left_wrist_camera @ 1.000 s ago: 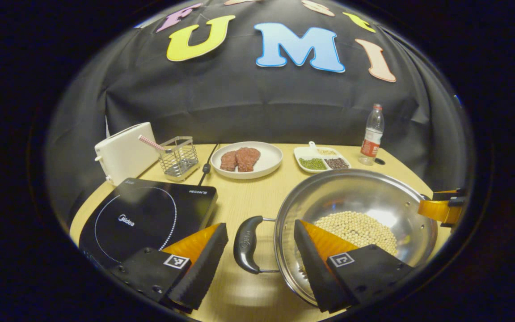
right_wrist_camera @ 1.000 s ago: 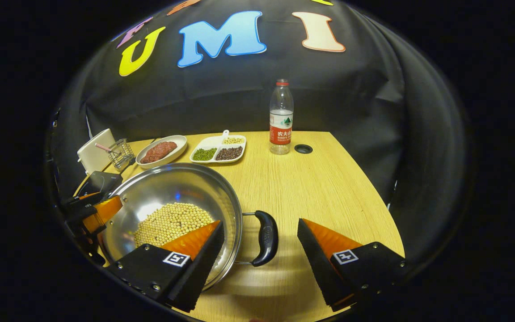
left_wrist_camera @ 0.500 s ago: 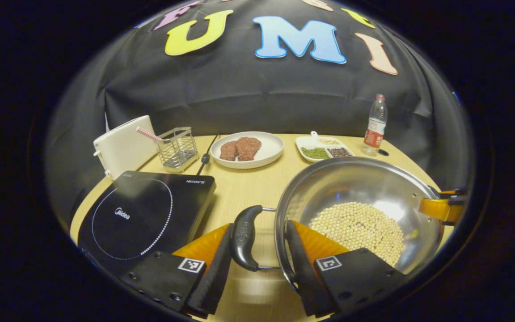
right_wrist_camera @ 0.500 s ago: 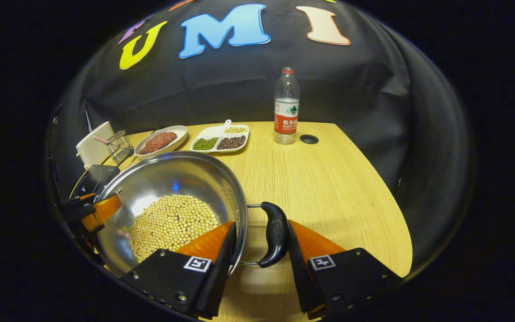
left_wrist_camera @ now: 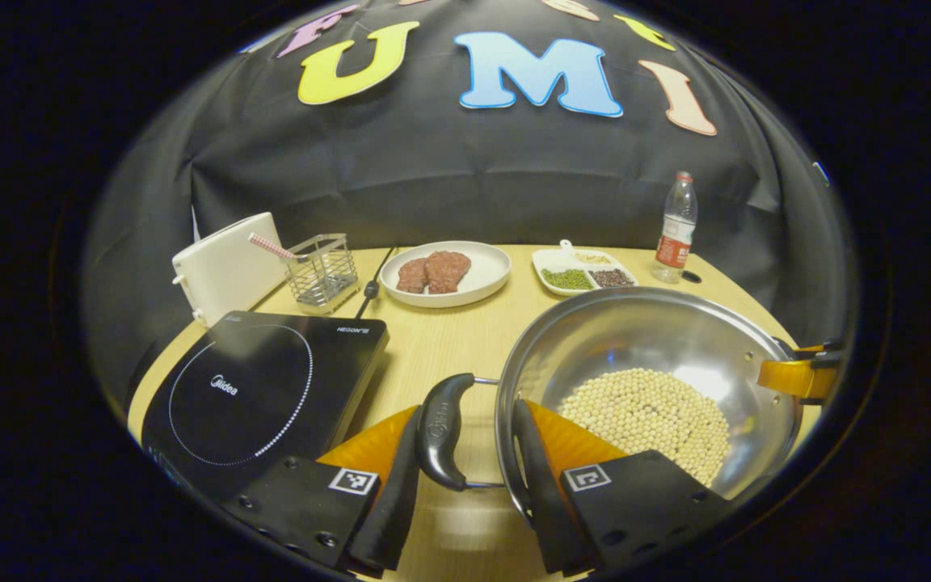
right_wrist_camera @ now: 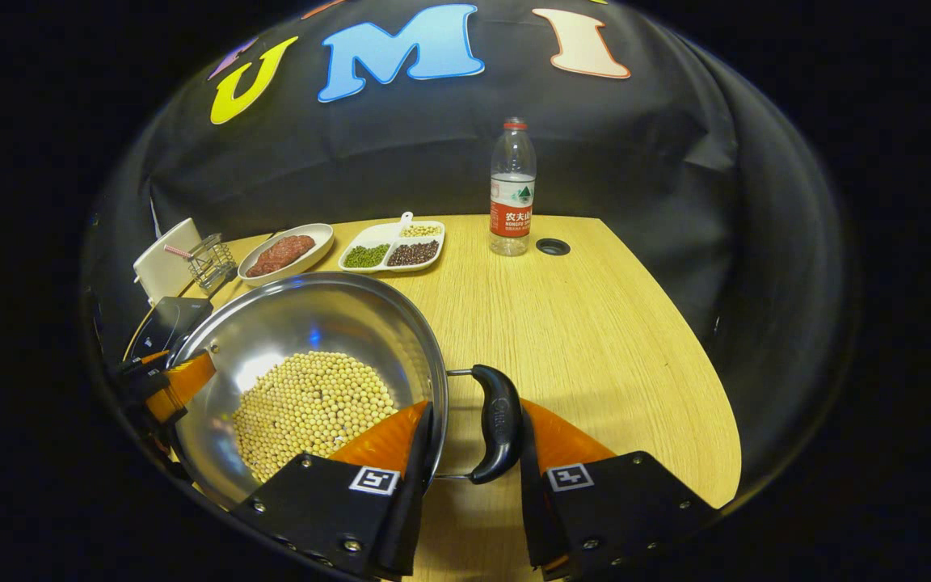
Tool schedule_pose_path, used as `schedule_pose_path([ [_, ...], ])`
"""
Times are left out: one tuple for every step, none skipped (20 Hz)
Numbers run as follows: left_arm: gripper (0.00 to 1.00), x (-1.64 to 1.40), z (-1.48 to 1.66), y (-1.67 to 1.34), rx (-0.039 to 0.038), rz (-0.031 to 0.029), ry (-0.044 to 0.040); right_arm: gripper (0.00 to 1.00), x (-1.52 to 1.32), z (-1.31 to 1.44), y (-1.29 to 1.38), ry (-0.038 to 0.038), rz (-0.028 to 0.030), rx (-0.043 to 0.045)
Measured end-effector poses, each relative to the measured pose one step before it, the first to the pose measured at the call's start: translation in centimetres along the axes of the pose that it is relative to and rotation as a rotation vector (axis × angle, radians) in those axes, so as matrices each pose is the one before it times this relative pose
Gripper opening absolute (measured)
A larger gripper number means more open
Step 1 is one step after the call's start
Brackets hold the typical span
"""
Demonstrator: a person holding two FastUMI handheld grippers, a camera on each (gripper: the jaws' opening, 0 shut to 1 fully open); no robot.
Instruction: First push the handle of the pot to place it horizontally, then grasp the pot with both hands and set it on the induction cooktop.
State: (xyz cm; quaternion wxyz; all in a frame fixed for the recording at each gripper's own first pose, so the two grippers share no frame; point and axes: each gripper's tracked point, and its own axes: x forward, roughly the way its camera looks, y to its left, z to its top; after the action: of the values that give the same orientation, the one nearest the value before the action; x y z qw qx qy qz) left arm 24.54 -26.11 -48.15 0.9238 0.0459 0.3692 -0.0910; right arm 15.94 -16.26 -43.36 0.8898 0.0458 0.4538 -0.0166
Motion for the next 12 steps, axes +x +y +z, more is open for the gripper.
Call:
schedule_pose_path([
  [0.65, -0.328, 0.096, -0.139, -0.00407, -0.00147, -0.00415, 0.52, -0.351, 0.174, -0.122, -0.0084, -0.00076, -0.00082],
  [0.69, -0.454, 0.164, -0.036, -0.00036, -0.00053, -0.0087, 0.52, -0.346, 0.256, -0.045, -0.01027, -0.00127, -0.00779],
  [0.65, -0.53, 0.343, -0.023, 0.00127, 0.00325, -0.00974, 0.52, -0.419, 0.261, -0.049, -0.01164, 0.00057, -0.00209],
  [0.65, -0.603, 0.366, -0.035, 0.00399, 0.00204, -0.0071, 0.52, -0.394, 0.076, -0.001, -0.00121, 0.00124, -0.00214],
  [0.65, -0.557, 0.315, 0.035, 0.00017, 0.00335, -0.00752, 0.52, -0.457, 0.241, -0.023, -0.00593, 0.00228, 0.00491],
  [0.67, -0.455, 0.148, 0.062, -0.00268, 0.00318, -0.00334, 0.52, -0.384, -0.007, 0.115, -0.00163, 0.00338, -0.0005],
  [0.69, -0.407, 0.272, 0.184, -0.00308, 0.00288, -0.00231, 0.52, -0.407, 0.168, 0.167, -0.00568, 0.00353, 0.00057],
  [0.69, -0.63, 0.121, 0.204, -0.00433, 0.00375, -0.00377, 0.52, -0.329, 0.083, 0.145, -0.00046, 0.00379, -0.00109],
  [0.69, -0.496, 0.103, 0.176, -0.00424, 0.00328, -0.00032, 0.51, -0.34, 0.165, 0.207, -0.001, 0.00364, -0.00321],
  [0.69, -0.617, 0.014, 0.242, -0.00617, 0.00455, -0.00442, 0.52, -0.471, 0.195, 0.286, -0.00461, 0.00337, -0.00252],
  [0.65, -0.508, 0.191, 0.322, -0.00545, 0.00302, 0.00057, 0.52, -0.373, 0.104, 0.201, -0.00075, 0.00232, -0.00475],
  [0.65, -0.51, 0.055, 0.356, -0.00552, 0.00458, -0.00539, 0.52, -0.384, 0.083, 0.327, -0.00425, 0.00384, -0.00384],
])
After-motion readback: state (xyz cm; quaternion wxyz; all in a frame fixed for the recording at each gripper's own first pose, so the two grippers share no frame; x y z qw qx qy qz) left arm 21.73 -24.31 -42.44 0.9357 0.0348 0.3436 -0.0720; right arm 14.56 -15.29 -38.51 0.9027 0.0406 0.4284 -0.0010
